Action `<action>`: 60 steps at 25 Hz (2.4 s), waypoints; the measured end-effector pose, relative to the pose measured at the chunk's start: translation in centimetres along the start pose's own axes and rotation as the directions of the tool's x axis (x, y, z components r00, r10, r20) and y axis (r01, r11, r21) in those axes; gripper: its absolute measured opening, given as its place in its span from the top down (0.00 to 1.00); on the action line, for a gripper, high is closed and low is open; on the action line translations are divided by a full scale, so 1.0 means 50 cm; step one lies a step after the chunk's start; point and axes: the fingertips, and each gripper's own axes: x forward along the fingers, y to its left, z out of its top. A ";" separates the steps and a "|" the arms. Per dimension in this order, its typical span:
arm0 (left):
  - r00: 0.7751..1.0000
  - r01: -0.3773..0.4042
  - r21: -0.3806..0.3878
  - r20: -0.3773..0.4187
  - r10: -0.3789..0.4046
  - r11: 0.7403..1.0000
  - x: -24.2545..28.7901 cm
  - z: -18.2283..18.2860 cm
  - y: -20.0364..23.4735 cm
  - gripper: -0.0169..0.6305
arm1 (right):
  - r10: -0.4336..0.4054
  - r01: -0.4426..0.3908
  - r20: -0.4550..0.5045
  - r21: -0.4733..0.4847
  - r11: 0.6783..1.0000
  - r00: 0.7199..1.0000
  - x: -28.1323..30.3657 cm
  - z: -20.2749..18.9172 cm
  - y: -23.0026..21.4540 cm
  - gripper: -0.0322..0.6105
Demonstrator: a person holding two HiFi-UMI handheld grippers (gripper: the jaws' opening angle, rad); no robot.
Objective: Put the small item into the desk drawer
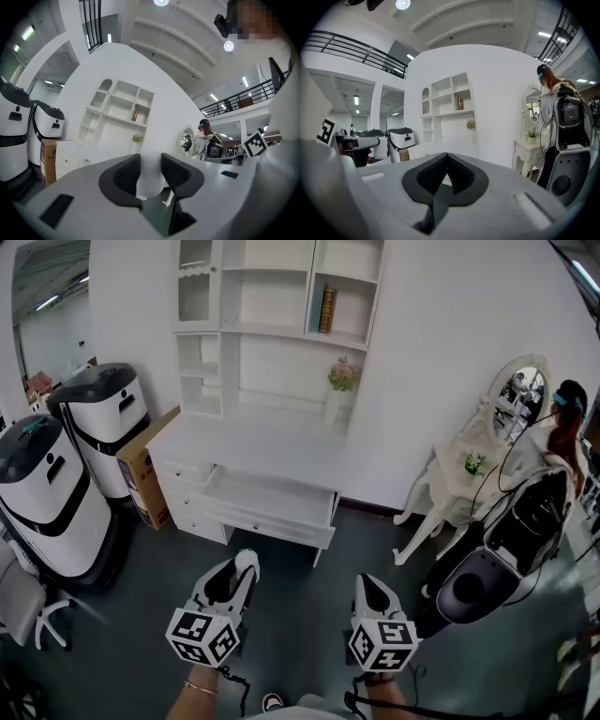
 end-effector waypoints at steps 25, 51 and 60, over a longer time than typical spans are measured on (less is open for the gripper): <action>0.997 -0.073 -0.019 -0.039 0.072 0.997 0.257 0.003 0.183 0.76 | 0.018 -0.017 -0.042 0.021 1.000 0.999 0.324 0.041 -0.074 0.94; 0.997 -0.033 -0.008 -0.067 0.032 0.999 0.609 0.041 0.269 0.76 | 0.017 -0.007 -0.068 0.134 0.991 0.998 0.629 0.080 -0.221 0.94; 0.990 0.111 0.033 -0.087 -0.108 0.993 0.711 0.090 0.371 0.76 | -0.085 0.091 -0.042 0.169 0.981 0.995 0.751 0.114 -0.170 0.94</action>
